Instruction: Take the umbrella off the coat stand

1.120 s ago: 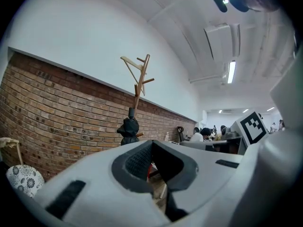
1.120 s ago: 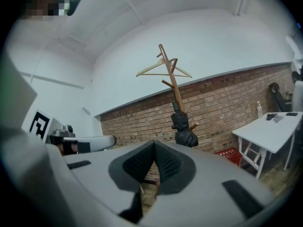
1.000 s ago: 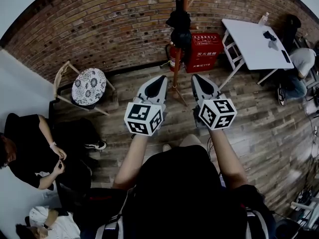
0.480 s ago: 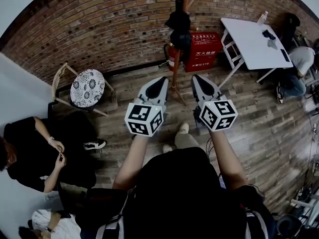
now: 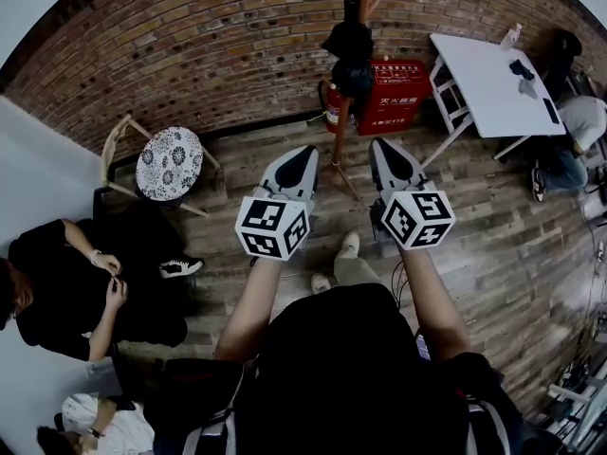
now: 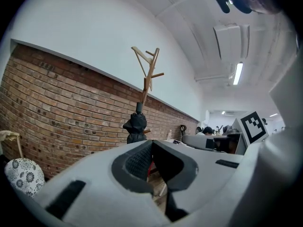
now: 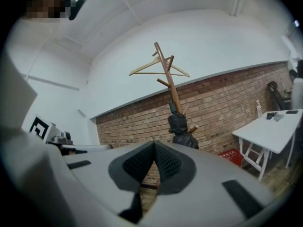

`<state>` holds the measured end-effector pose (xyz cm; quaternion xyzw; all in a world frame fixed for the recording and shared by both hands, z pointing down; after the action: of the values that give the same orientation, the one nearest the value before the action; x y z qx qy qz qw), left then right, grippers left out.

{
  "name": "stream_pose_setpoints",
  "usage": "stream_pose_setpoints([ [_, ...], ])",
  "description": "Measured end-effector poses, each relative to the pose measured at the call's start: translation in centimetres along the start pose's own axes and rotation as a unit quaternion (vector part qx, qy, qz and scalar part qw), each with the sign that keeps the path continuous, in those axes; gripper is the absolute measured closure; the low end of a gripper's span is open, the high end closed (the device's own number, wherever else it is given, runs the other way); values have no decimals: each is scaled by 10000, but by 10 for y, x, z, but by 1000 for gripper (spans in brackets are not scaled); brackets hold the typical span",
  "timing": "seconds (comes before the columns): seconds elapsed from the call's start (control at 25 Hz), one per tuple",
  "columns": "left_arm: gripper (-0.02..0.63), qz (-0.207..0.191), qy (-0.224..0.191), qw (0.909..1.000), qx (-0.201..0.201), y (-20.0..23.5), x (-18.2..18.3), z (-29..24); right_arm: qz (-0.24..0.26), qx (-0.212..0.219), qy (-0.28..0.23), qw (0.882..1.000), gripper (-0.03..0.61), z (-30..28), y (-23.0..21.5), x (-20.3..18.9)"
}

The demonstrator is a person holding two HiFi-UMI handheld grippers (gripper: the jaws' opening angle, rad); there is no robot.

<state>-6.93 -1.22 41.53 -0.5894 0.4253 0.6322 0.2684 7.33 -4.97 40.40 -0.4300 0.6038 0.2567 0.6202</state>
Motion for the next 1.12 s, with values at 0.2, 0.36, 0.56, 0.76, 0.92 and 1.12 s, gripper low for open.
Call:
stream_pose_setpoints([
  [0.2, 595, 2, 40, 10000, -26, 3, 1, -16, -44, 11, 8, 10000, 551, -10, -11, 4],
  [0.36, 597, -27, 104, 9999, -59, 5, -2, -32, -63, 46, 17, 10000, 551, -21, -21, 5],
  [0.56, 595, -57, 104, 9999, -38, 13, 2, -55, -45, 157, -8, 9999, 551, -41, -34, 11],
  [0.76, 595, -93, 89, 9999, -13, 24, 12, -83, -94, 258, -34, 9996, 550, -68, -49, 23],
  [0.92, 595, -152, 40, 9999, 34, 37, 21, -104, -69, 378, -75, 9992, 551, -94, -57, 32],
  [1.12, 597, -157, 16, 9997, 162, 53, 31, -129, -80, 523, -73, 9986, 551, -125, -71, 42],
])
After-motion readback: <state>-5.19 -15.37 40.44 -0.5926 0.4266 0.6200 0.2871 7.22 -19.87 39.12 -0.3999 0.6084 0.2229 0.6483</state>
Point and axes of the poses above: the fingertips, and each gripper's own axes: z backward along the fingers, y to its left, x out of its top, the point moved 3 cm from there along z, backward along the fingers, and after that the axes turned 8 degrees about -x, right-handed, at the moved point
